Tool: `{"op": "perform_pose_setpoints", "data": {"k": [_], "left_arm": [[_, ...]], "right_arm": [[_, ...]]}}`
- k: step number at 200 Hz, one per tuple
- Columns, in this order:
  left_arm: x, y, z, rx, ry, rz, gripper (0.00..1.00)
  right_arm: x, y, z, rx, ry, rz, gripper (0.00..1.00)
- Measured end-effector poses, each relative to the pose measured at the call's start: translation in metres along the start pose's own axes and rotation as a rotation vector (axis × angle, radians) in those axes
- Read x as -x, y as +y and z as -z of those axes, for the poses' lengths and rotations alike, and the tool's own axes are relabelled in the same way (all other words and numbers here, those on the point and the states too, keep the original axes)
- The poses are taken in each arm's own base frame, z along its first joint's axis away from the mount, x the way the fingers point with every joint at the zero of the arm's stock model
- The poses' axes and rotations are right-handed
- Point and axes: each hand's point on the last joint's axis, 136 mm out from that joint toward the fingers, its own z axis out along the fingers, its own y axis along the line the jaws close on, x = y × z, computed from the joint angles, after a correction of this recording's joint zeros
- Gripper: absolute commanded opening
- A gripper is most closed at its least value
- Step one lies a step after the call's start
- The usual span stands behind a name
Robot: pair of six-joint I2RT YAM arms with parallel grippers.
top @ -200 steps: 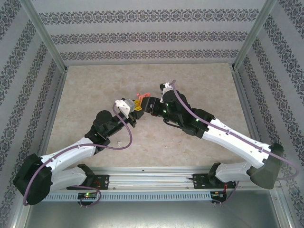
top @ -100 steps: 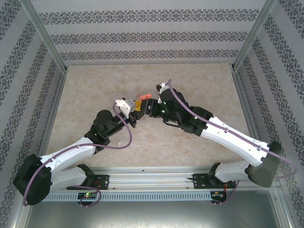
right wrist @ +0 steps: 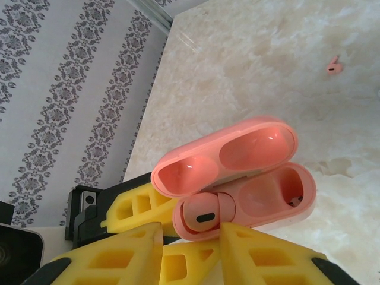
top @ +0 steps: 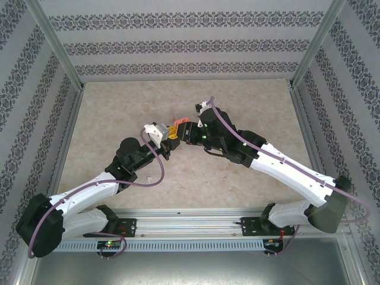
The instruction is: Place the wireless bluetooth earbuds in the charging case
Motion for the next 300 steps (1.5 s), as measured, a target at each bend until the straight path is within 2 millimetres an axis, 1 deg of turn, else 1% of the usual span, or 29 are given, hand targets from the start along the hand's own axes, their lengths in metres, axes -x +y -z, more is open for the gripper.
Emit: {"op": "perform_pose_setpoints", "data": {"k": [30,61,86,124,150,165,180,200,213,232,262,300], "left_arm": [[-0.001,0.000,0.000,0.002,0.006,0.001,0.00],[-0.001,0.000,0.002,0.004,0.009,0.001,0.00],[0.003,0.002,0.008,0.021,-0.003,0.000,0.00],[-0.005,0.008,0.023,0.053,0.019,0.015,0.00],[-0.008,0.013,0.036,0.084,0.037,0.028,0.00],[-0.010,0.015,0.043,0.096,0.052,0.032,0.00],[-0.012,0.016,0.051,0.108,0.074,0.036,0.00],[-0.021,0.015,0.061,0.119,0.127,0.032,0.00],[-0.028,0.015,0.068,0.124,0.170,0.022,0.00],[-0.039,0.014,0.077,0.130,0.226,0.006,0.00],[-0.046,0.014,0.086,0.139,0.276,-0.017,0.00],[-0.053,0.014,0.091,0.139,0.314,-0.031,0.00]], "right_arm": [[-0.002,0.002,0.000,0.004,0.020,0.011,0.33],[0.000,0.011,0.005,0.028,0.030,0.027,0.34],[0.006,0.023,0.014,0.054,0.031,0.057,0.35],[0.024,0.036,0.036,0.076,0.008,0.108,0.35],[0.044,0.032,0.049,0.069,-0.023,0.121,0.36],[0.054,0.021,0.052,0.040,-0.032,0.118,0.37],[0.059,0.008,0.048,-0.002,-0.020,0.117,0.39],[0.064,-0.007,0.029,-0.064,0.018,0.127,0.40],[0.063,-0.018,0.009,-0.106,0.058,0.140,0.40],[0.055,-0.035,-0.028,-0.166,0.132,0.163,0.40],[0.045,-0.065,-0.095,-0.252,0.242,0.207,0.41],[0.046,-0.092,-0.176,-0.309,0.311,0.252,0.45]]}}
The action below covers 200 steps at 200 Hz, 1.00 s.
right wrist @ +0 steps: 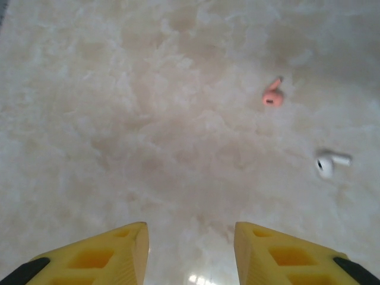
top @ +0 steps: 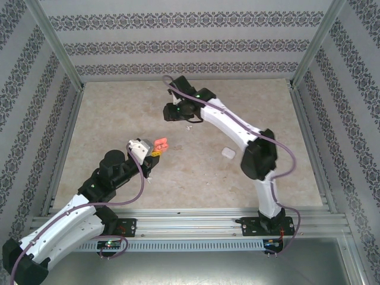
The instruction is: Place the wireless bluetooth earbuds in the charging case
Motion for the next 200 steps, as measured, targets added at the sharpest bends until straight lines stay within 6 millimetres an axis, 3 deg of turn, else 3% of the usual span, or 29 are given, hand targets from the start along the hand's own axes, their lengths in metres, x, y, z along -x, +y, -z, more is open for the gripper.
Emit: {"op": "perform_pose_setpoints", "data": {"k": [34,64,136,200], "left_arm": [[-0.003,0.000,0.002,-0.001,0.011,0.000,0.00],[-0.003,-0.001,0.002,-0.001,0.010,0.000,0.00],[-0.020,-0.001,-0.002,-0.004,0.044,0.004,0.00],[-0.024,-0.002,-0.007,-0.010,0.054,0.006,0.00]], "right_arm": [[0.014,-0.010,-0.062,-0.032,0.030,0.018,0.50],[0.014,-0.028,-0.099,-0.066,0.050,0.013,0.53],[0.014,-0.074,-0.135,-0.133,0.051,-0.024,0.54],[0.012,-0.082,-0.162,-0.133,0.043,-0.006,0.53]]}}
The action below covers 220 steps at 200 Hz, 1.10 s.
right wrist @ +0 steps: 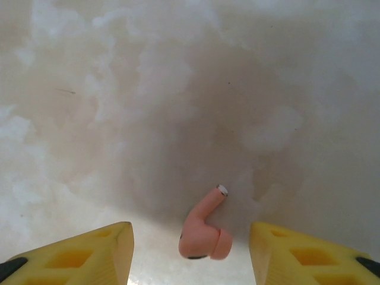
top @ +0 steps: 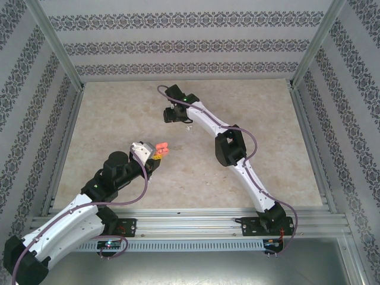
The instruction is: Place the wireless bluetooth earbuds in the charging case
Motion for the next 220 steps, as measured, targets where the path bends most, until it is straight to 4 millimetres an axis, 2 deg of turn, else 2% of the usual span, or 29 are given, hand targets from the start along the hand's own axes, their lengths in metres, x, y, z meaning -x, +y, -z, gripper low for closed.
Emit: {"op": "perform_pose_setpoints", "data": {"k": [66,156,220], "left_arm": [[0.000,-0.002,0.000,-0.013,-0.003,0.004,0.00],[0.012,-0.003,0.009,-0.014,-0.051,0.002,0.00],[0.016,-0.004,0.012,-0.014,-0.070,0.014,0.00]], "right_arm": [[0.003,0.001,-0.003,-0.002,-0.013,0.031,0.37],[-0.012,-0.002,-0.004,-0.034,0.023,0.071,0.28],[-0.042,0.005,0.010,-0.039,0.099,0.102,0.19]]}}
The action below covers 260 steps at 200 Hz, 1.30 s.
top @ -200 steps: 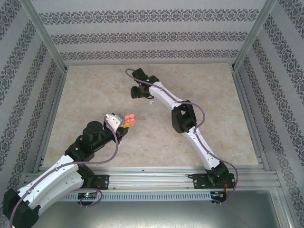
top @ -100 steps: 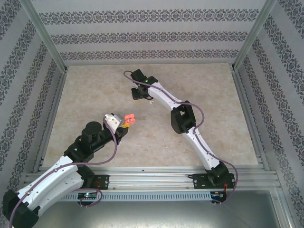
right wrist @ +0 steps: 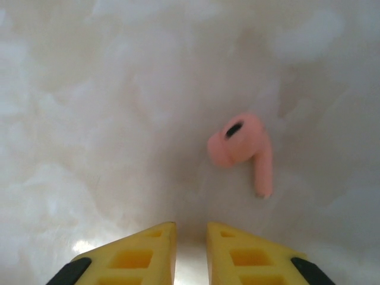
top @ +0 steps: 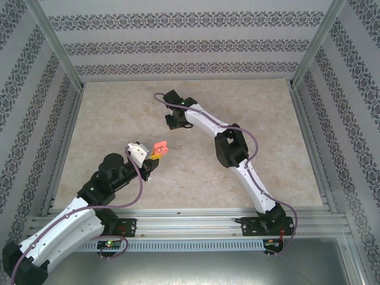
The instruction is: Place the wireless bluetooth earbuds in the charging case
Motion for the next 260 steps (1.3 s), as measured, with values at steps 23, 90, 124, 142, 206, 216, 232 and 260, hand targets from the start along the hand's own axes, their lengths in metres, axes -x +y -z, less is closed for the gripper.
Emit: {"op": "perform_pose_setpoints", "data": {"k": [23,90,124,142,206,216,232,260], "left_arm": [[0.001,-0.001,0.001,-0.003,-0.003,0.005,0.00],[-0.006,-0.001,-0.004,-0.007,0.024,0.015,0.00],[-0.014,-0.002,-0.009,-0.015,0.056,0.023,0.00],[-0.015,-0.002,-0.010,-0.020,0.061,0.024,0.00],[-0.017,-0.002,-0.013,-0.020,0.069,0.025,0.00],[-0.017,-0.002,-0.014,-0.021,0.068,0.026,0.00],[-0.016,-0.002,-0.014,-0.021,0.065,0.028,0.00],[-0.015,-0.002,-0.014,-0.023,0.062,0.032,0.00]], "right_arm": [[-0.008,0.007,0.010,0.015,0.016,0.009,0.19],[0.027,0.009,0.051,0.049,-0.089,-0.009,0.35],[0.073,0.003,0.067,0.093,-0.208,-0.044,0.46],[0.083,-0.006,0.061,0.101,-0.224,-0.065,0.47],[0.059,-0.027,0.006,0.100,-0.121,-0.110,0.49],[0.057,-0.026,0.004,0.101,-0.115,-0.111,0.49],[0.055,-0.023,0.003,0.101,-0.109,-0.107,0.46],[0.047,-0.014,0.000,0.093,-0.086,-0.091,0.42]]}}
